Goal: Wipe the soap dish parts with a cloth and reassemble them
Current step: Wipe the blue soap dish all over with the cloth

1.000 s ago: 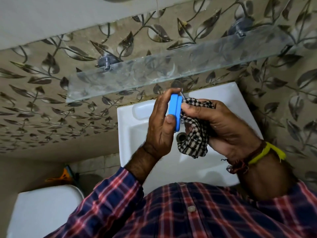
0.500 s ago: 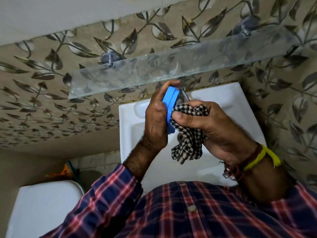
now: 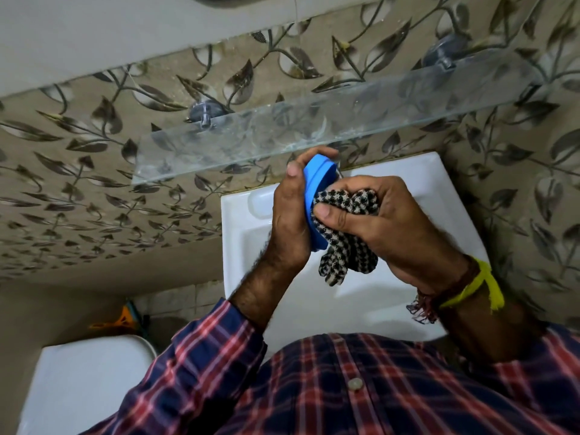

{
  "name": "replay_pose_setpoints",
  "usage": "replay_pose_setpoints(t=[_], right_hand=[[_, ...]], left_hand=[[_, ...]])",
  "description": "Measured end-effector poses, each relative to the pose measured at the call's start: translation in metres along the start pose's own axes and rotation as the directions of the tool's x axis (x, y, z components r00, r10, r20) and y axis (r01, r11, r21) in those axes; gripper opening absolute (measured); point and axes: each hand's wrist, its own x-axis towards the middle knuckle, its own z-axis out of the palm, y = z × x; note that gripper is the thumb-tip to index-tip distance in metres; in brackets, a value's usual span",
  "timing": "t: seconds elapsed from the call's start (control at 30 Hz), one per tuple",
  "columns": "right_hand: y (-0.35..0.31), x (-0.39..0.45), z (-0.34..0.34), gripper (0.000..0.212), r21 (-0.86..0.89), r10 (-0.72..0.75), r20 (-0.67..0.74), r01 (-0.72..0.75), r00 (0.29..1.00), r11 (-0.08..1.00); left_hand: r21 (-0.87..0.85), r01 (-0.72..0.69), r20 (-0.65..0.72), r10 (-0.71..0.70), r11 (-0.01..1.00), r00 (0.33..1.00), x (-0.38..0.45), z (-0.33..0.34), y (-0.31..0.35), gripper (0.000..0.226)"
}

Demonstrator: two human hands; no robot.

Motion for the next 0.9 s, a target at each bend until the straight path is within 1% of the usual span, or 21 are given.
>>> replay_pose_setpoints(t=[0.1,0.23,0.33,0.4,0.47,0.5,0.57,0.63,0.67,0.73,0.77,0.83,0.9], right_hand=[[0.001,-0.002,-0.003,0.004,-0.042,-0.017,0.020,0.018,1.000,0.999],[0.002,-0.003,-0.007,0.006,-0.205,-0.047,0.011,0.049,0.999,0.978],[0.001,-0.006,-0.003,0.003,-0.245,-0.042,-0.016,0.037,0.999,0.969],[-0.002,-0.003,-0.005,0.002,-0.273,-0.076,-0.047,0.060,0.996,0.960],[-0.006,0.000,-0.007,0.004,-0.293,-0.117,-0.066,0.093,0.991,0.952],[-0.006,0.000,-0.006,0.004,-0.295,-0.120,-0.055,0.098,0.991,0.951],[-0.002,-0.006,-0.004,0.002,-0.317,-0.089,0.019,0.091,0.996,0.944],[0.006,-0.011,-0.002,0.004,-0.331,-0.025,0.068,0.047,0.997,0.942],[0.008,-0.011,-0.003,0.004,-0.315,0.000,0.073,0.023,0.997,0.949],[0.007,-0.009,-0.006,0.004,-0.291,-0.009,0.062,0.026,0.998,0.957],[0.006,-0.008,-0.006,0.005,-0.306,-0.032,0.056,0.047,0.998,0.951],[0.008,-0.010,-0.005,0.004,-0.407,-0.067,0.062,0.087,0.996,0.909],[0.013,-0.016,-0.001,0.007,-0.470,-0.045,0.049,0.063,0.998,0.880]], left_hand=[[-0.042,0.046,-0.004,-0.046,0.998,0.999,0.000,0.005,0.003,0.059],[-0.077,0.104,-0.073,-0.110,0.992,0.991,0.000,0.012,0.006,0.055],[-0.065,0.128,-0.105,-0.135,0.990,0.985,0.004,0.015,0.012,0.058],[-0.064,0.151,-0.064,-0.155,0.986,0.986,0.003,0.019,0.015,0.057],[-0.101,0.178,-0.025,-0.181,0.979,0.983,0.001,0.021,0.015,0.056],[-0.119,0.192,-0.027,-0.197,0.974,0.980,0.001,0.020,0.016,0.056],[-0.124,0.204,-0.072,-0.214,0.971,0.974,0.004,0.017,0.019,0.057],[-0.063,0.183,-0.098,-0.189,0.981,0.977,0.009,0.013,0.023,0.057],[-0.023,0.166,-0.089,-0.167,0.986,0.982,0.010,0.013,0.024,0.056],[0.004,0.156,-0.069,-0.155,0.988,0.985,0.008,0.015,0.023,0.055],[-0.016,0.167,-0.076,-0.168,0.986,0.983,0.007,0.016,0.023,0.054],[-0.084,0.200,-0.117,-0.209,0.976,0.971,0.008,0.017,0.026,0.054],[-0.125,0.239,-0.161,-0.257,0.963,0.953,0.011,0.015,0.032,0.055]])
